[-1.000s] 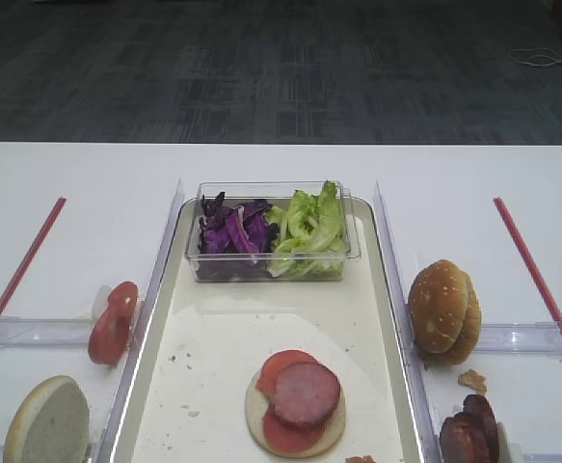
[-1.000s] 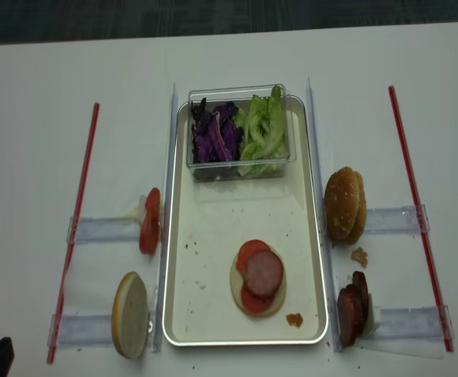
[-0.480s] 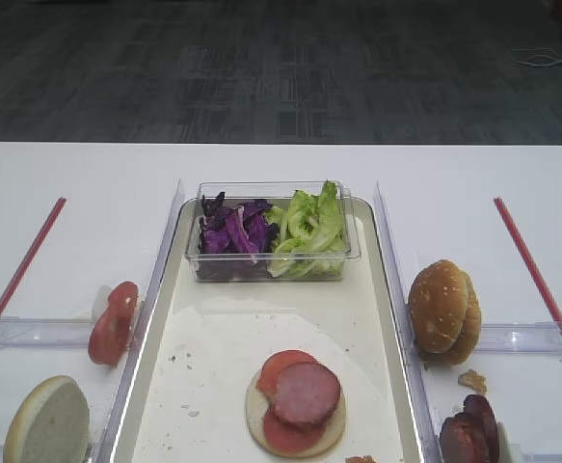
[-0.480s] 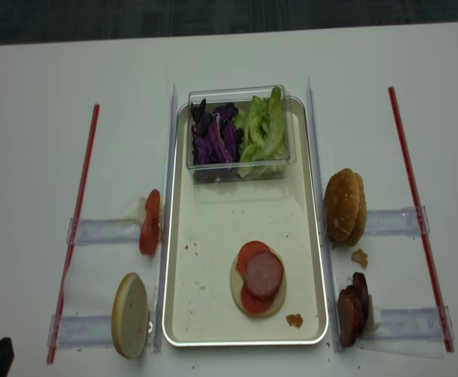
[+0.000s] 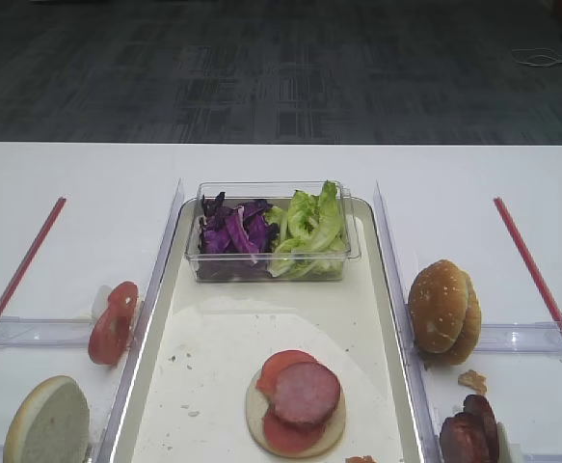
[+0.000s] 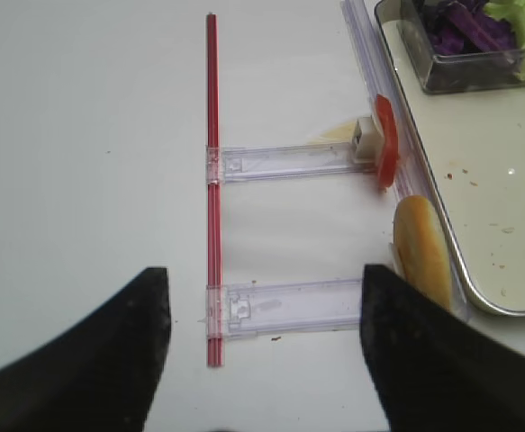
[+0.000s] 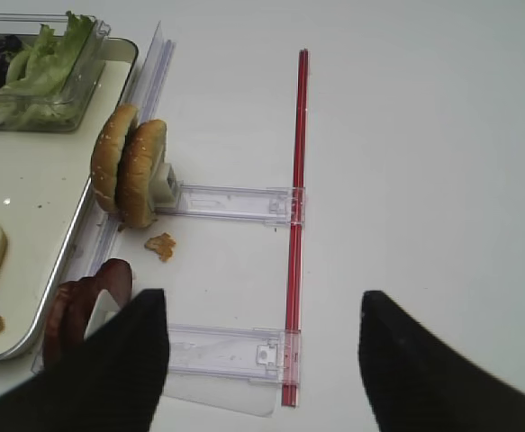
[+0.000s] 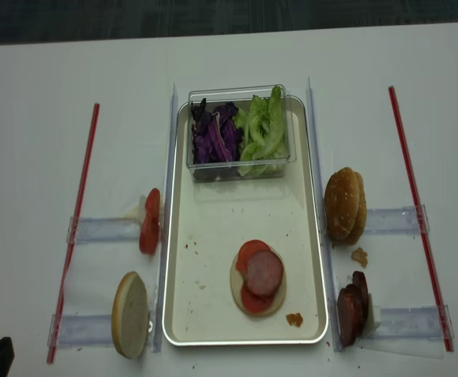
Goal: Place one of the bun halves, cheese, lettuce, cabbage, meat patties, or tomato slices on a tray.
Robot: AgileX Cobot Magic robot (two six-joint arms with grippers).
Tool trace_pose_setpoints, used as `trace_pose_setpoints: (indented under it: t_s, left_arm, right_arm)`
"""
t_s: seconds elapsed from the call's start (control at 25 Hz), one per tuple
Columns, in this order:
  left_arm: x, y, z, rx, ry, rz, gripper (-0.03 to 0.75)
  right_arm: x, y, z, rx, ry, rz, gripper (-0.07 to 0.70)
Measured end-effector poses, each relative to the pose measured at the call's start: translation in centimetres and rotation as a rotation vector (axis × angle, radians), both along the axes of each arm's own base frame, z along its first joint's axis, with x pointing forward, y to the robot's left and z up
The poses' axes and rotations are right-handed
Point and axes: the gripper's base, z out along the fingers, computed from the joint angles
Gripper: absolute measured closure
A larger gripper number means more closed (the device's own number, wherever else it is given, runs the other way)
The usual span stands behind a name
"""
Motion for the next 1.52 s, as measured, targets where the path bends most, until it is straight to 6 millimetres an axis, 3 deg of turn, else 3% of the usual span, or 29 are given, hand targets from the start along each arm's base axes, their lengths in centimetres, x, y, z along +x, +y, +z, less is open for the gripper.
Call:
trace_pose_setpoints:
  t_s: [1.52]
  left_arm:
    - [0.0, 0.0, 0.0, 0.0, 0.0, 0.0, 0.286]
  right_arm:
    - [0.0, 0.0, 0.0, -0.002, 0.0, 0.001, 0.132]
